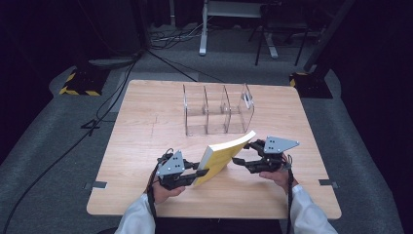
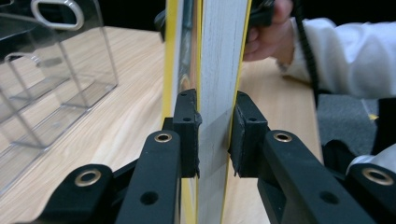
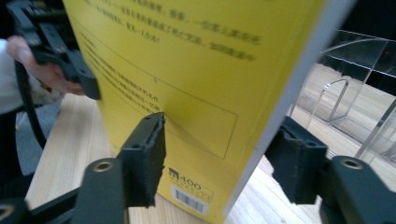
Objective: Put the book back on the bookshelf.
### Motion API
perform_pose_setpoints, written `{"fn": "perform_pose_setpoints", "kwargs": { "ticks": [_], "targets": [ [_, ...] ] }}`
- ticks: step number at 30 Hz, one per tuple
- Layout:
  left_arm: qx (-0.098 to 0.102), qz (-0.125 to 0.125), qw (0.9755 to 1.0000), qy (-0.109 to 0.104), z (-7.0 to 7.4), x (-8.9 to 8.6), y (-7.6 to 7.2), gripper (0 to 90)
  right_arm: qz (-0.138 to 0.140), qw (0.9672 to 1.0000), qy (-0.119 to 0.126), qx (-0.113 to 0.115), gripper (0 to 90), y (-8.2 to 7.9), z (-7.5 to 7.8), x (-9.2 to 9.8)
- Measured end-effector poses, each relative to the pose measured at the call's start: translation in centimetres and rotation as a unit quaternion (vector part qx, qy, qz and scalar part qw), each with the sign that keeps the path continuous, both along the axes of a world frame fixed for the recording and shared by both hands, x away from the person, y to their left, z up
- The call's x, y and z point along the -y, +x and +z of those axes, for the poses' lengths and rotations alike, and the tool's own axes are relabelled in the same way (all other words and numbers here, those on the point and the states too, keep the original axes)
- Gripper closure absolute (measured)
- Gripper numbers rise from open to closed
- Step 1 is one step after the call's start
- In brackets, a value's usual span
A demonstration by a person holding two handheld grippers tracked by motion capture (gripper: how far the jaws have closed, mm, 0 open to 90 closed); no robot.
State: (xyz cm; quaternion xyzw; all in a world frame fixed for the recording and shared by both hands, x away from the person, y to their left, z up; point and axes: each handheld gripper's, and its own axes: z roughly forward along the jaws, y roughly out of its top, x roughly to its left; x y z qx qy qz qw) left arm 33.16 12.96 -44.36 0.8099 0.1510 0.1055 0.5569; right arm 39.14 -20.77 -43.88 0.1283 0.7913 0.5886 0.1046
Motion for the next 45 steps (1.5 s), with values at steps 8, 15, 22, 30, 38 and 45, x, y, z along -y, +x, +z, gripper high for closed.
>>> {"fn": "perform_pose_setpoints", "kwargs": {
  "ticks": [8,15,22,30,38,45],
  "targets": [
    [-0.020,0.036,0.9990,0.018,-1.1,-2.0,0.4,69.2,0.009,0.9997,-0.012,0.019,49.1,-1.0,0.4,-1.9],
    [-0.035,0.054,0.9979,0.003,-1.4,-2.5,1.4,59.6,0.043,0.9988,-0.019,0.014,56.6,-1.4,0.4,-1.7],
    [-0.031,0.049,0.9982,0.011,-1.4,-2.7,1.5,54.5,0.096,0.9952,-0.022,0.005,58.3,-1.7,0.4,-1.4],
    [-0.036,0.043,0.9984,0.007,-1.5,-2.7,1.3,56.6,0.090,0.9949,-0.045,0.001,57.5,-1.9,-0.6,-2.7],
    [-0.039,0.045,0.9982,0.003,-1.5,-2.0,1.5,54.6,0.094,0.9931,-0.070,-0.002,68.0,-2.2,-1.6,-3.3],
    [-0.038,0.028,0.9989,0.000,-1.6,-0.2,2.1,55.2,0.075,0.9947,-0.069,0.008,74.4,-2.7,-1.5,-1.6]
  ]
}}
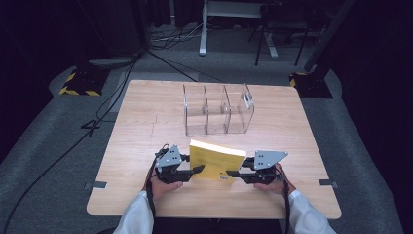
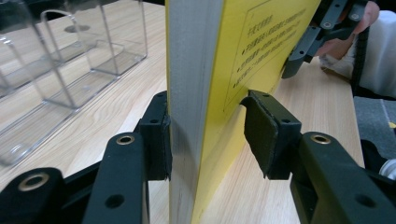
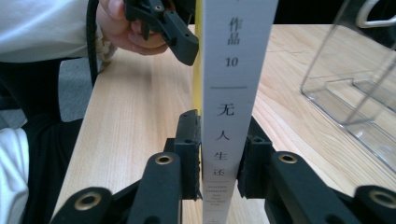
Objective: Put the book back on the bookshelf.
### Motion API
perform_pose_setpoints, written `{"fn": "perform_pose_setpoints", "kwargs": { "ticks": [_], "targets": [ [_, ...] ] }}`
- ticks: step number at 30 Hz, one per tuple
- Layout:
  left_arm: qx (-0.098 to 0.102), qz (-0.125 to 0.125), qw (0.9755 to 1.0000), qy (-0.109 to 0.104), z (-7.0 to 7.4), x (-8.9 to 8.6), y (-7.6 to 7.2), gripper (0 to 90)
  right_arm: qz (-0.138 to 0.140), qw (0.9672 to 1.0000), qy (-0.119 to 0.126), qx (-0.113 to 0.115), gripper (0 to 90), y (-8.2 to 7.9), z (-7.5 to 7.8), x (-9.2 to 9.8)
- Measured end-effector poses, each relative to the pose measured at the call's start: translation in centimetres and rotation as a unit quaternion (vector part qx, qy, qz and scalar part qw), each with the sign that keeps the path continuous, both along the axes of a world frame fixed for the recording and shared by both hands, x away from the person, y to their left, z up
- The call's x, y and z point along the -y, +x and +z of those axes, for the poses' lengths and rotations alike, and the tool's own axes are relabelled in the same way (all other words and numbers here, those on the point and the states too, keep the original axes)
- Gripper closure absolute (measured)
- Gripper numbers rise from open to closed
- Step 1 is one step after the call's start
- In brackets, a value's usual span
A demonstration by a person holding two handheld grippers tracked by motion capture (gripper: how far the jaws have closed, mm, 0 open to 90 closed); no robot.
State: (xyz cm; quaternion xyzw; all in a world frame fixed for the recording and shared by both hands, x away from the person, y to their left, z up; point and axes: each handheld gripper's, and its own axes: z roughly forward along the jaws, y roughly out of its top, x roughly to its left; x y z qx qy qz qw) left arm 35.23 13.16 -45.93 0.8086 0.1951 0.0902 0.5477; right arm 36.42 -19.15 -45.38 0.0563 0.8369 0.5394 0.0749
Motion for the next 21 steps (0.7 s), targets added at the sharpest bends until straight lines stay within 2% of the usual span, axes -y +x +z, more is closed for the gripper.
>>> {"fn": "perform_pose_setpoints", "kwargs": {
  "ticks": [2,6,8,10,11,13,14,15,16,19,21],
  "targets": [
    [-0.003,-0.004,1.0000,-0.005,-0.1,0.4,0.4,57.7,-0.011,0.9999,0.003,0.005,74.6,0.0,-0.1,0.6],
    [-0.004,-0.016,0.9998,-0.008,-0.1,1.4,0.9,60.2,-0.025,0.9995,0.017,-0.004,71.2,0.2,-0.2,1.6],
    [-0.001,-0.037,0.9993,-0.004,0.0,3.0,1.0,62.2,-0.030,0.9990,0.031,-0.009,67.7,0.3,0.0,2.0],
    [0.001,-0.042,0.9991,-0.002,0.0,3.6,1.0,62.8,-0.025,0.9989,0.038,-0.013,64.3,0.4,0.0,2.0],
    [0.009,-0.037,0.9993,0.005,0.0,4.5,0.9,61.6,-0.025,0.9991,0.032,-0.009,65.6,0.4,-0.1,2.0],
    [0.010,-0.022,0.9996,0.014,0.0,4.7,1.0,58.2,-0.036,0.9989,0.028,0.002,71.2,0.5,-0.2,2.2],
    [0.015,-0.009,0.9992,0.037,0.0,4.6,0.9,56.5,-0.035,0.9990,0.028,0.002,72.0,0.6,-0.2,2.4],
    [0.015,-0.009,0.9992,0.037,0.0,4.6,0.9,53.9,-0.035,0.9990,0.028,0.002,72.0,0.6,-0.2,2.4],
    [0.017,0.010,0.9980,0.060,-0.1,4.6,0.8,53.9,-0.032,0.9990,0.030,-0.002,73.6,0.7,-0.2,2.5],
    [0.010,0.021,0.9967,0.078,-0.4,3.8,0.5,51.1,-0.033,0.9990,0.031,-0.003,74.4,0.6,-0.2,2.6],
    [0.013,0.034,0.9947,0.096,-0.3,3.3,0.2,48.3,-0.035,0.9989,0.031,-0.004,74.8,0.6,-0.2,2.6]
  ]
}}
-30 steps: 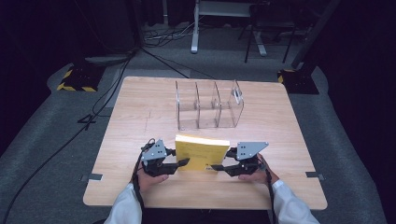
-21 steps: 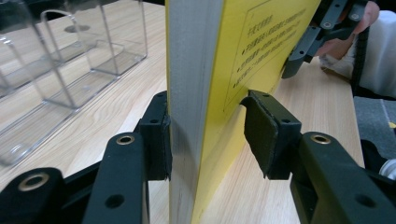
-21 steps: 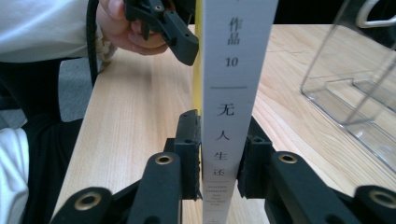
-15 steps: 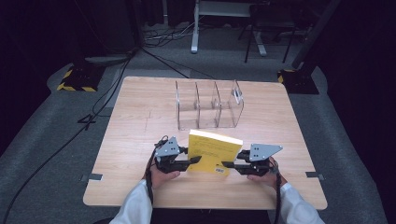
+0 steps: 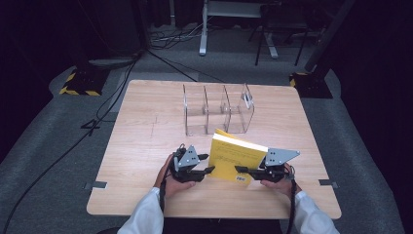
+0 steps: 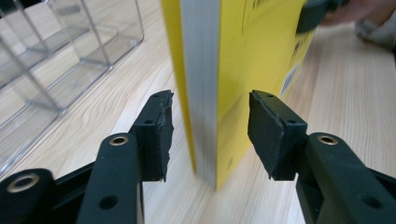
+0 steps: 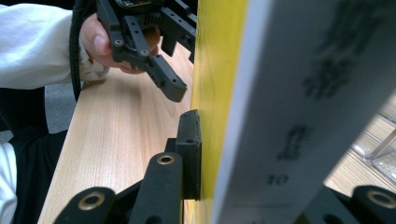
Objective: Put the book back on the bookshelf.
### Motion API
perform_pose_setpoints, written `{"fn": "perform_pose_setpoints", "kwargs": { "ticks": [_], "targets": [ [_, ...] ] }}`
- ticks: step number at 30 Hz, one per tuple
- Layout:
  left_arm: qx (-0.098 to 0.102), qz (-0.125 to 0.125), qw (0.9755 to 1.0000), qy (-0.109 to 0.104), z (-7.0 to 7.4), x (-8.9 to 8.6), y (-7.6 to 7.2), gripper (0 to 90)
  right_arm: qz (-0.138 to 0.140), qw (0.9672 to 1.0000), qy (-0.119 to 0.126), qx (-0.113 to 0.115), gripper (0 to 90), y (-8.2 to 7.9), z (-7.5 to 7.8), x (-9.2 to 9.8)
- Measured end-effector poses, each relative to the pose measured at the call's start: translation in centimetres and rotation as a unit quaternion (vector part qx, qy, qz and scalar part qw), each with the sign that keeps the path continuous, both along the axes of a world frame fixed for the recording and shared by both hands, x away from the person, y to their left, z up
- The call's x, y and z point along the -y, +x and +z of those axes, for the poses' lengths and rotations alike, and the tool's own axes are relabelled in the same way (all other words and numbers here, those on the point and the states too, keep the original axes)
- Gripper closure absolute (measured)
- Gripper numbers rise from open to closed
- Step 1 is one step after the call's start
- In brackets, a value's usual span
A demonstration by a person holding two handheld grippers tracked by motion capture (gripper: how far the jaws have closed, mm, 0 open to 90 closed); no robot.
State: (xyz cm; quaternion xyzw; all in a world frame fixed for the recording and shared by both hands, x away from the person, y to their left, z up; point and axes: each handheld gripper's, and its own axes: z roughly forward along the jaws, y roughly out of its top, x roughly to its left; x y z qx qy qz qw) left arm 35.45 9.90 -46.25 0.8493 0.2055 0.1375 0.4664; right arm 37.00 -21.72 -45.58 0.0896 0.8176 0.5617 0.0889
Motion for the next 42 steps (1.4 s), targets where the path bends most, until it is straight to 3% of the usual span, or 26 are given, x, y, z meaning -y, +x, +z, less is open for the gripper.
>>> {"fn": "perform_pose_setpoints", "kwargs": {
  "ticks": [5,9,11,18,24,25,27,34,40,42],
  "targets": [
    [-0.004,0.045,0.9977,0.051,0.0,-1.5,-1.1,36.7,-0.010,0.9999,-0.002,0.000,75.1,0.0,0.1,0.0],
    [-0.013,0.057,0.9937,0.096,-0.9,-3.0,-2.6,32.6,-0.016,0.9998,0.007,-0.006,75.1,0.2,-0.1,0.2],
    [-0.021,0.065,0.9918,0.108,-1.3,-3.7,-3.3,29.9,-0.020,0.9997,0.008,-0.007,75.1,0.2,0.0,0.3],
    [-0.046,0.080,0.9897,0.110,-2.5,-5.7,-4.8,25.2,-0.025,0.9994,0.021,-0.015,75.2,0.2,-0.1,0.2],
    [-0.073,0.089,0.9882,0.101,-3.2,-5.9,-4.5,19.4,-0.056,0.9982,0.022,0.002,75.8,0.0,0.4,0.4],
    [-0.083,0.092,0.9867,0.104,-3.6,-5.8,-4.3,19.0,-0.063,0.9978,0.021,0.003,75.8,0.1,0.4,0.5],
    [-0.089,0.092,0.9862,0.104,-3.9,-5.8,-4.1,17.8,-0.082,0.9964,0.022,0.005,75.8,0.3,0.5,0.8],
    [-0.091,0.089,0.9878,0.090,-4.2,-6.3,-3.8,17.1,-0.127,0.9915,0.019,0.019,75.9,0.5,1.0,1.5],
    [-0.092,0.111,0.9856,0.088,-4.2,-6.4,-3.7,17.0,-0.153,0.9876,0.022,0.029,75.9,0.5,1.6,2.1],
    [-0.094,0.124,0.9835,0.091,-4.2,-6.3,-3.6,15.2,-0.160,0.9862,0.025,0.033,75.9,0.5,1.8,2.4]
  ]
}}
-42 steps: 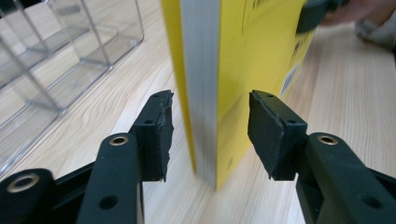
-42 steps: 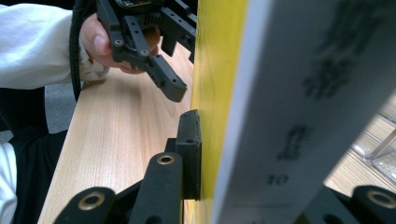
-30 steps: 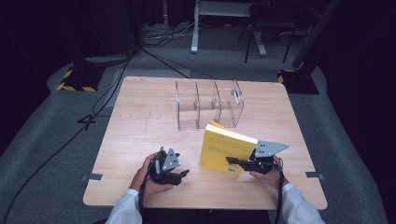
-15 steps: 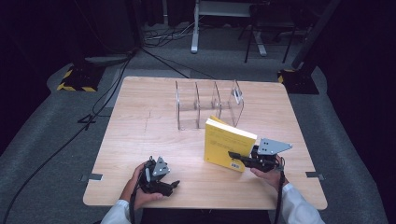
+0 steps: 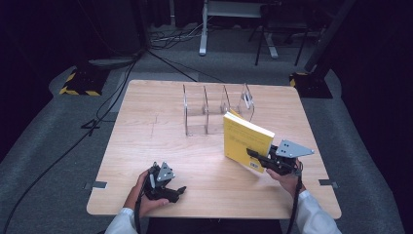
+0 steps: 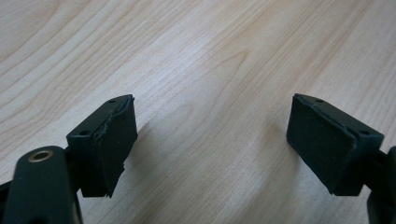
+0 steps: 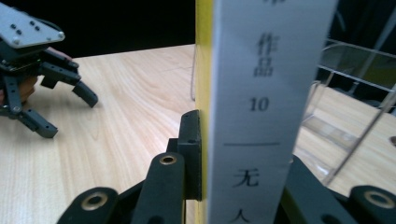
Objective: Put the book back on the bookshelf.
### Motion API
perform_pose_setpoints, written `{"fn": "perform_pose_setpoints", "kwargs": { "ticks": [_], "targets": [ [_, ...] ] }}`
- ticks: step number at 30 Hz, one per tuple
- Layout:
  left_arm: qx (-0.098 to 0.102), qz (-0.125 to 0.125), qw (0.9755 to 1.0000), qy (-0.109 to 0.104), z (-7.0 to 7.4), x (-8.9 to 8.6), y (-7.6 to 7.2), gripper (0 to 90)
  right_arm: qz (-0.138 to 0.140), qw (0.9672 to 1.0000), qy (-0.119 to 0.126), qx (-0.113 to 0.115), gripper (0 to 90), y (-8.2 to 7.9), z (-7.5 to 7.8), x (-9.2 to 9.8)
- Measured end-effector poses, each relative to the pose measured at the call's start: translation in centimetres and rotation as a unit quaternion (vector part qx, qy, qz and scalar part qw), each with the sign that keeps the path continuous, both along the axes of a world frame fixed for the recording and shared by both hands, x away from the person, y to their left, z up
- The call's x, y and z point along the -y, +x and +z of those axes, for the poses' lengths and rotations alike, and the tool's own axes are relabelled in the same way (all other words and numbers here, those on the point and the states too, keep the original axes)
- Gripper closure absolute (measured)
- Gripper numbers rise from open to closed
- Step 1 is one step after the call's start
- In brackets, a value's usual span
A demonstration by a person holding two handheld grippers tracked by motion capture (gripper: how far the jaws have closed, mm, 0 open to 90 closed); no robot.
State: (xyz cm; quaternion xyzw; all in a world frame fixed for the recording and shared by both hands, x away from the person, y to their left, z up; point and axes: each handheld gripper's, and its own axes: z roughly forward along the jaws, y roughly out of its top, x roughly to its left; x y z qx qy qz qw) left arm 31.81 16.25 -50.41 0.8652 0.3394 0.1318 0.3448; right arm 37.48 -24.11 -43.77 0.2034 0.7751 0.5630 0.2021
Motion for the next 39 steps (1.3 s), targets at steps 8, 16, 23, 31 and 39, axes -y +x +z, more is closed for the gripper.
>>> {"fn": "perform_pose_setpoints", "kwargs": {
  "ticks": [8,16,23,31,39],
  "targets": [
    [-0.003,0.025,0.9997,-0.004,0.0,0.0,0.1,14.2,-0.038,0.9991,0.007,0.015,76.0,0.2,1.0,1.3],
    [-0.002,0.031,0.9995,-0.005,-0.1,0.0,0.1,14.1,-0.067,0.9971,0.018,0.029,76.0,0.3,2.2,2.0],
    [-0.002,0.031,0.9995,-0.004,-0.1,-0.1,0.1,14.1,-0.095,0.9943,0.025,0.041,76.0,1.0,3.9,1.7],
    [-0.002,0.033,0.9994,-0.005,-0.1,0.0,0.1,14.2,-0.113,0.9920,0.030,0.048,76.0,2.5,5.3,0.9],
    [-0.002,0.039,0.9992,-0.003,0.0,0.1,0.0,14.1,-0.144,0.9875,0.034,0.056,76.0,4.5,7.0,0.1]
  ]
}}
